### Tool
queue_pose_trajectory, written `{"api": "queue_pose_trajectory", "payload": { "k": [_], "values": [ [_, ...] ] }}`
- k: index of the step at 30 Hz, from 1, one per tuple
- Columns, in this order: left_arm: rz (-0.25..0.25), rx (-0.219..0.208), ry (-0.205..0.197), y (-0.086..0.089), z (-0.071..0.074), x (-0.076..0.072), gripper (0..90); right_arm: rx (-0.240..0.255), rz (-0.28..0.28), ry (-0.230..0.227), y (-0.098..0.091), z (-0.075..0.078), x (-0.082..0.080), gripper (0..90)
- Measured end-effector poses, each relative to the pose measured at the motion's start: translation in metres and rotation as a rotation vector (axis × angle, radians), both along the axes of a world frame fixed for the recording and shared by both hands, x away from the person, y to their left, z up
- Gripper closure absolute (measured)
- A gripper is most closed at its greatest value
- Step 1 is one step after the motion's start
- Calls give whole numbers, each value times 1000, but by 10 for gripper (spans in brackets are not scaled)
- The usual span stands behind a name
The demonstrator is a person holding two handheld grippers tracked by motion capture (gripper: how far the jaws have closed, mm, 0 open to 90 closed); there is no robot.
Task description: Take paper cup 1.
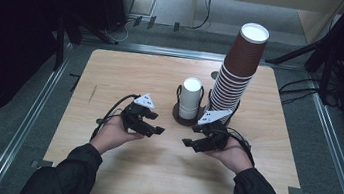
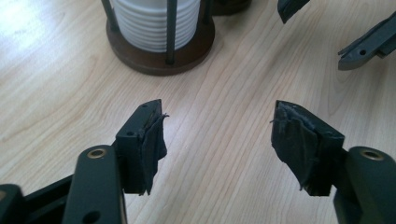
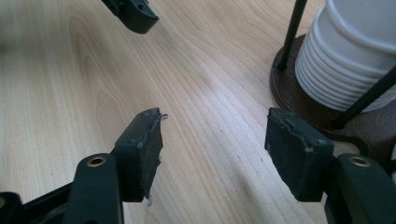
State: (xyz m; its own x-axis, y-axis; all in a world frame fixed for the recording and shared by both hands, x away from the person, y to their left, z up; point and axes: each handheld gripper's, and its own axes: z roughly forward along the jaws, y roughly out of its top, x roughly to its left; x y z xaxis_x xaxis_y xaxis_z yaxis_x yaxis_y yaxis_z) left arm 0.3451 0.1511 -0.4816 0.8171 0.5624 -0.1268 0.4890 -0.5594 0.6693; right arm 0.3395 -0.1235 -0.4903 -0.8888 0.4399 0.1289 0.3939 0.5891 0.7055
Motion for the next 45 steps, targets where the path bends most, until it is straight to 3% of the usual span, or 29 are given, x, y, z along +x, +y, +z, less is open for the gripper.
{"api": "queue_pose_trajectory", "payload": {
  "k": [6, 7, 9, 15, 26, 37, 45],
  "values": [
    [-3, -16, 7, -1, 2, 0, 334, 13, -17, 1, -2, 1, 1, 374],
    [2, -66, 22, 0, 5, -1, 336, 16, -11, 5, -2, 1, 1, 402],
    [7, -96, 40, 2, 7, -2, 336, 23, 5, 19, -3, 0, 2, 409],
    [3, -52, 45, 2, 5, -2, 336, 22, 13, 22, -1, -1, 2, 425],
    [-7, -26, 42, 0, 2, -3, 334, 19, -11, 47, -7, -2, 7, 448],
    [11, -44, 53, 0, 3, -2, 317, 26, -14, 43, -6, -2, 7, 451],
    [-8, -38, 35, -2, 6, 0, 317, 32, -23, 39, -6, -1, 9, 459]
  ]
}}
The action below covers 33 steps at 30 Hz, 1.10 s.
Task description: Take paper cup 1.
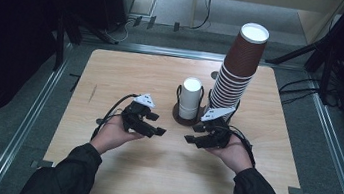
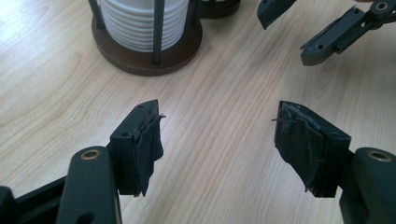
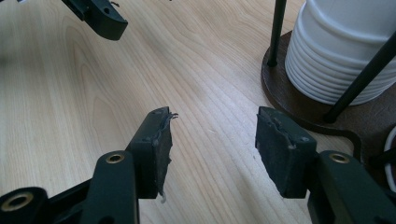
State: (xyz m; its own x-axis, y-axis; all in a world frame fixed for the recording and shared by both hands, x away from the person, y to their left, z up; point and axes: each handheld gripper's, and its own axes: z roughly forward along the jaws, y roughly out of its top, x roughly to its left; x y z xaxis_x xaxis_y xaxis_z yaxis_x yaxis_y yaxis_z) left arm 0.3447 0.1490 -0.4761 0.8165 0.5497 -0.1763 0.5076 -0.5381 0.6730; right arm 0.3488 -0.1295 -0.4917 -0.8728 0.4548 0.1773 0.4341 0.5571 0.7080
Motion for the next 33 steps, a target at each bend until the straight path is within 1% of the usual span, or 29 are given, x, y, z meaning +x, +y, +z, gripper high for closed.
{"api": "queue_pose_trajectory", "payload": {
  "k": [2, 5, 8, 10, 12, 13, 14, 15, 16, 19, 20, 21, 22, 23, 27, 28, 29, 30, 32, 33],
  "values": [
    [-2, -2, -1, 0, 1, 1, 317, 2, -4, 0, 0, 0, 0, 461],
    [8, -19, -1, 0, 4, 3, 318, 1, -13, -17, 0, 3, -1, 470],
    [5, -8, -18, 0, 9, 6, 318, -1, -20, -27, -1, 6, -2, 480],
    [6, -14, -12, 0, 13, 10, 321, -3, -28, -51, -1, 8, -3, 498],
    [-2, -22, -12, -1, 19, 15, 328, 5, -44, -61, -1, 11, -4, 511],
    [-2, -22, -12, -1, 19, 15, 328, 5, -44, -61, -1, 11, -4, 511],
    [-14, -19, -14, -3, 24, 19, 328, 19, -60, -76, -1, 14, -4, 522],
    [-14, -19, -14, -3, 24, 19, 327, 23, -64, -80, 0, 14, -4, 529],
    [-22, -22, -27, -5, 28, 23, 323, 27, -73, -80, 0, 15, -3, 539],
    [-29, -17, -41, -9, 36, 32, 299, 32, -99, -90, 2, 15, -2, 568],
    [-29, -17, -41, -9, 36, 32, 293, 32, -99, -90, 2, 15, -2, 568],
    [-36, -17, -40, -12, 43, 39, 290, 30, -119, -98, 4, 14, -1, 592],
    [-36, -17, -40, -12, 43, 39, 286, 30, -124, -95, 5, 14, 0, 600],
    [-48, -14, -46, -15, 51, 45, 286, 31, -136, -97, 6, 13, 0, 609],
    [-68, 0, -70, -21, 65, 57, 273, 45, -177, -79, 8, 10, 2, 668],
    [-69, 4, -70, -23, 67, 60, 265, 43, -184, -76, 9, 9, 3, 677],
    [-76, 13, -72, -24, 70, 64, 264, 33, -191, -83, 10, 9, 2, 686],
    [-81, 12, -67, -26, 72, 68, 257, 23, -199, -95, 10, 8, 3, 695],
    [-88, 13, -66, -29, 76, 73, 242, 23, -218, -104, 10, 6, 4, 719],
    [-88, 13, -66, -29, 76, 73, 239, 23, -218, -104, 10, 6, 4, 719]
  ]
}}
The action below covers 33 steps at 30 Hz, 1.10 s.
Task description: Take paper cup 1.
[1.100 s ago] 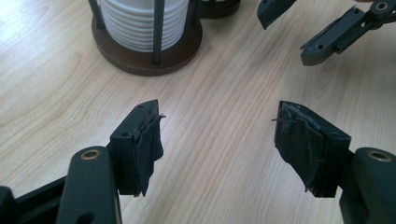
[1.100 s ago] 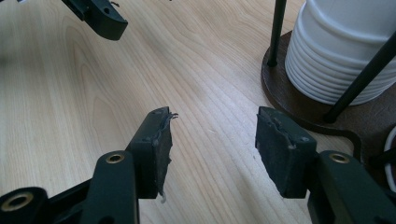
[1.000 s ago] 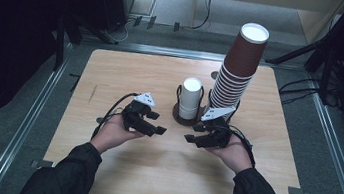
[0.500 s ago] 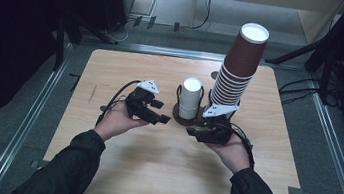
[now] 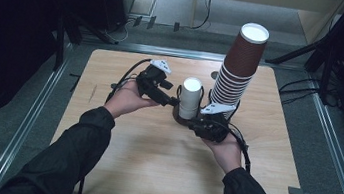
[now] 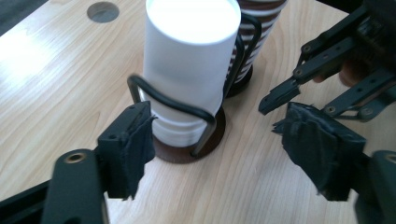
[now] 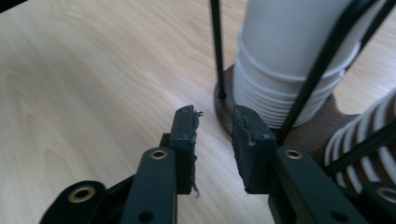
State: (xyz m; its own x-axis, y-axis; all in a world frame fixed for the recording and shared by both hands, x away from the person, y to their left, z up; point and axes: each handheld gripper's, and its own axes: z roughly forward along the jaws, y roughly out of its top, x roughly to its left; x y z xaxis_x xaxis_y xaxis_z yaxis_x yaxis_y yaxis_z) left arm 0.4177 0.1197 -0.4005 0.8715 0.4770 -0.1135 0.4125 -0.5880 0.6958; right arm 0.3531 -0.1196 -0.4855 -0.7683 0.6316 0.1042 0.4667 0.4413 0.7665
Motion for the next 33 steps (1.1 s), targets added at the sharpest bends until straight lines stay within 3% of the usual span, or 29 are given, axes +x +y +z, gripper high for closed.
{"api": "queue_pose_trajectory", "payload": {
  "k": [1, 5, 7, 13, 16, 19, 33],
  "values": [
    [-7, 4, 3, -4, 4, 6, 235, 20, -22, 18, 0, -3, 3, 741],
    [-17, -2, 2, -11, 10, 14, 220, 11, -53, 12, 1, -7, 7, 795],
    [-28, 31, -4, -16, 11, 21, 216, 19, -72, 1, 1, -9, 9, 812],
    [-43, 54, -18, -25, 9, 30, 211, 39, -102, -4, 5, -12, 13, 856],
    [-46, 61, -25, -32, 9, 32, 210, 46, -126, -31, 10, -13, 13, 878],
    [-45, 52, -23, -35, 8, 35, 212, 62, -151, -23, 11, -15, 17, 894],
    [-54, 62, -34, -44, -1, 41, 243, 52, -147, -18, 24, -23, 19, 893]
  ]
}}
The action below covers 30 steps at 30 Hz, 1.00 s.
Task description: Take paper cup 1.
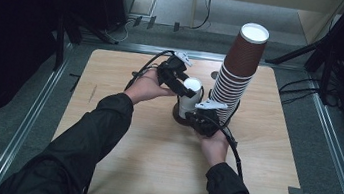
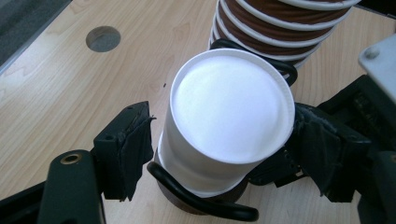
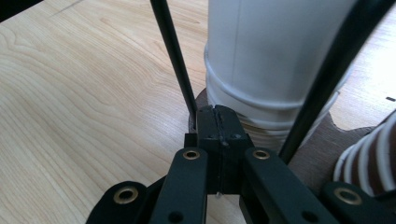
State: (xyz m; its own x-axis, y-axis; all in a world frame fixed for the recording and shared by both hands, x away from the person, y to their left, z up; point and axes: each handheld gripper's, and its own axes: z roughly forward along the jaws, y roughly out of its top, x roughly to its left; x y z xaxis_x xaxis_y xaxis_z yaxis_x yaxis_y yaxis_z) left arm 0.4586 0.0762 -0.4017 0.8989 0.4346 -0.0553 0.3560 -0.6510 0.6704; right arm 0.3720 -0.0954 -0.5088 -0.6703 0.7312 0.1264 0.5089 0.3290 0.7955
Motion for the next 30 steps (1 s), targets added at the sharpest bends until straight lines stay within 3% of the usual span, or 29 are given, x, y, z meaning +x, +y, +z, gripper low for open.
{"api": "queue_pose_trajectory", "payload": {
  "k": [3, 7, 17, 30],
  "values": [
    [-1, 13, -3, -2, 1, 0, 249, -5, -1, -3, 1, 0, 0, 893],
    [-10, 19, -18, -5, 3, -1, 330, -1, -5, -3, 3, -2, 1, 893],
    [1, 30, -42, -5, 8, -4, 346, 1, -4, 9, 3, -4, 2, 893],
    [-1, 18, -79, -6, 41, -10, 348, 4, -16, -8, 3, -2, 2, 893]
  ]
}}
